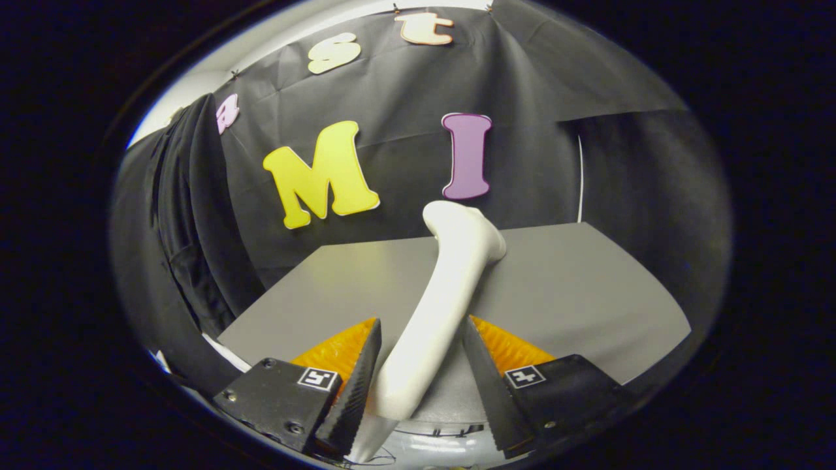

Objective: Iron the clothes twice with a garment steamer, once on the left side and once on the right side.

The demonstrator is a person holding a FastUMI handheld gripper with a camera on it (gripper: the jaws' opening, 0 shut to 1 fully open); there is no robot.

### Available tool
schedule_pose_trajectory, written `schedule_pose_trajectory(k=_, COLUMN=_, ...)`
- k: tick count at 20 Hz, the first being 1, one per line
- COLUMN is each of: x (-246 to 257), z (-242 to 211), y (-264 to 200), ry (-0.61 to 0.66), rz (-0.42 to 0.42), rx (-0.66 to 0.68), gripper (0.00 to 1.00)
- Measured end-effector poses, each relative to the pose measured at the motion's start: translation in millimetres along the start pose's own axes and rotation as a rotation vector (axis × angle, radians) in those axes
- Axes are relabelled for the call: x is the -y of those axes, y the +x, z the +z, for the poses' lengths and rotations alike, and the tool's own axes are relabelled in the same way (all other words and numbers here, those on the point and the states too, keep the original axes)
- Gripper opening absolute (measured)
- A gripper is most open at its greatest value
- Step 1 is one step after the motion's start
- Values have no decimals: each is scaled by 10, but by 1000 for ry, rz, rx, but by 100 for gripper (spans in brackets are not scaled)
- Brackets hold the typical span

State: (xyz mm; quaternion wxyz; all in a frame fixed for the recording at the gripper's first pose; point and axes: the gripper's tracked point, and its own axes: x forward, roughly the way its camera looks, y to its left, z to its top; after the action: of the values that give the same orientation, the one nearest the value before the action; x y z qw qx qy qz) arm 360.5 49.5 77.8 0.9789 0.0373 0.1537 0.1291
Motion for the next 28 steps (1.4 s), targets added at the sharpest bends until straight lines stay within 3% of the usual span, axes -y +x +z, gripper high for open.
schedule_pose_trajectory(k=5, x=0, z=27, y=-20, ry=75, rz=4, rx=2, gripper=63)
schedule_pose_trajectory(k=10, x=-147, z=64, y=-111, ry=49, rz=4, rx=22, gripper=36)
schedule_pose_trajectory(k=19, x=-807, z=101, y=-829, ry=96, rz=35, rx=110, gripper=31)
schedule_pose_trajectory(k=28, x=-2230, z=694, y=-1583, ry=31, rz=68, rx=314, gripper=31)
